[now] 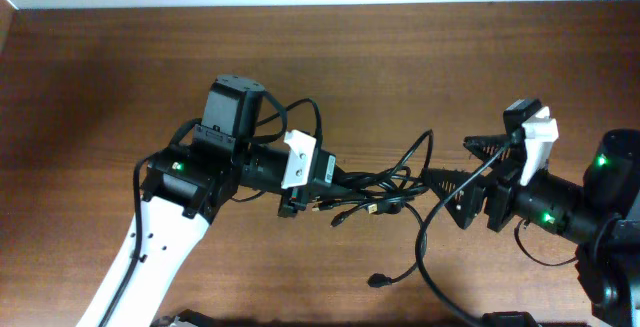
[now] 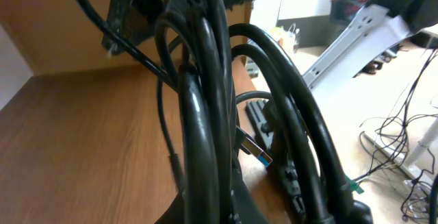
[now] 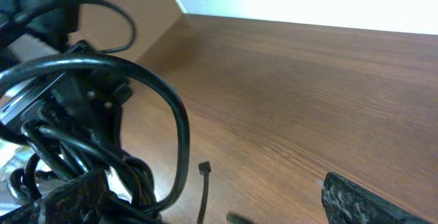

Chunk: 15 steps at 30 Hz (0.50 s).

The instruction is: Untangle cables

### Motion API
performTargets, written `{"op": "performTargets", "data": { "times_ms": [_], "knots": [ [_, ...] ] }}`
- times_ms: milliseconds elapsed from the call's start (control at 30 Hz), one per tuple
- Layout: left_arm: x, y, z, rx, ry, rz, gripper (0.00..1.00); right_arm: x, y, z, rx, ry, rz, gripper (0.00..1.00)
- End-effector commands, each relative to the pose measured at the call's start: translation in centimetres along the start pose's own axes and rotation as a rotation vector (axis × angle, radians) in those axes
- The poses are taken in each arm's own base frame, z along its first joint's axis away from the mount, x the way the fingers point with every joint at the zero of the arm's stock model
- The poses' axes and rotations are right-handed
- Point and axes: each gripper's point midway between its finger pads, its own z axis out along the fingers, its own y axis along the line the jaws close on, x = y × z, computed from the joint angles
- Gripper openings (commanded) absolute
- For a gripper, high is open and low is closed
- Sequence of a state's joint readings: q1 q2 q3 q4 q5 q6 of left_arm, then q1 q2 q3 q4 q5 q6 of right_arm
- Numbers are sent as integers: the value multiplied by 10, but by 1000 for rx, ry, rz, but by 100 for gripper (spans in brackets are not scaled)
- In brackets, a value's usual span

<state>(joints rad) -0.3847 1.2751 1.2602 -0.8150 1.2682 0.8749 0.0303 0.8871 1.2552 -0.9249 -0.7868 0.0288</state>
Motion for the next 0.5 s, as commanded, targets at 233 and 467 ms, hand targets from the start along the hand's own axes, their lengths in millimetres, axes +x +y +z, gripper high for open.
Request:
{"op": "performTargets", "data": {
  "times_ms": [233, 467],
  "knots": [
    [-28, -21, -6, 105, -142, 30, 0, -2, 12, -1, -69, -4, -43, 32],
    [-19, -13, -4, 56, -86, 32, 0, -1, 18, -2, -105, -1, -49, 43]
  ]
}}
